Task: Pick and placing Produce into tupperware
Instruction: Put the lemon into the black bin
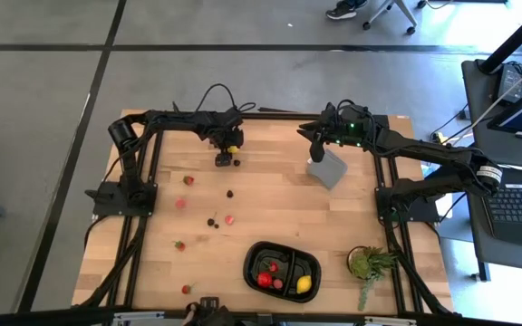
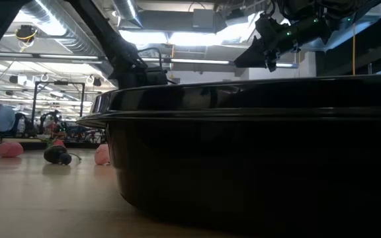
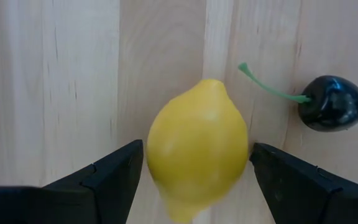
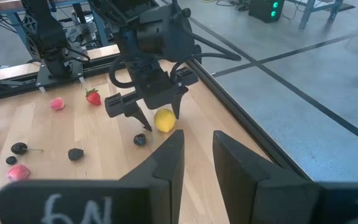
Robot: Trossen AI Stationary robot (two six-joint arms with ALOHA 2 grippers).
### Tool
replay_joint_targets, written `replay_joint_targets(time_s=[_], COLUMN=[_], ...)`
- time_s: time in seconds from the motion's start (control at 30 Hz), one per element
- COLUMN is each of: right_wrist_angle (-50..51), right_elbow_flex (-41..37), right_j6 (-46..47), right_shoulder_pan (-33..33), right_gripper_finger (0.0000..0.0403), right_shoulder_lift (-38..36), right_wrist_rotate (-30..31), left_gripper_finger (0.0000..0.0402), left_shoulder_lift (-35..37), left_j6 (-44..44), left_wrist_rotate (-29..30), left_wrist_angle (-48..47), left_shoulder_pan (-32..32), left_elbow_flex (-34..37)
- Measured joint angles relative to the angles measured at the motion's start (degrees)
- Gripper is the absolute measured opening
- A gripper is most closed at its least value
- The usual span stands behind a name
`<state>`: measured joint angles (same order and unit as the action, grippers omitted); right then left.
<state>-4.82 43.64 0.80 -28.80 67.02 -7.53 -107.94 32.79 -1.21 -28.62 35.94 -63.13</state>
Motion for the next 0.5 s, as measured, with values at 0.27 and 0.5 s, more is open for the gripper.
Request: replay_joint_targets(time_s=[0.27, 0.5], right_wrist_angle=[0.0, 0.0], right_elbow_flex=[0.0, 0.0], right_j6=[0.0, 0.0], right_shoulder_pan=[0.0, 0.0], right_gripper_finger=[0.0087, 0.0087], right_shoulder_lift=[0.0, 0.0], right_wrist_rotate=[0.0, 0.0], left_gripper_finger=[0.0287, 0.0243], left_shoulder_lift=[0.0, 0.0], left_j6=[0.8, 0.5], left_wrist_rotate=[0.0, -0.2], left_wrist_angle=[0.0, -0.4], left_shoulder_pan=[0.0, 0.0], left_elbow_flex=[0.0, 0.0])
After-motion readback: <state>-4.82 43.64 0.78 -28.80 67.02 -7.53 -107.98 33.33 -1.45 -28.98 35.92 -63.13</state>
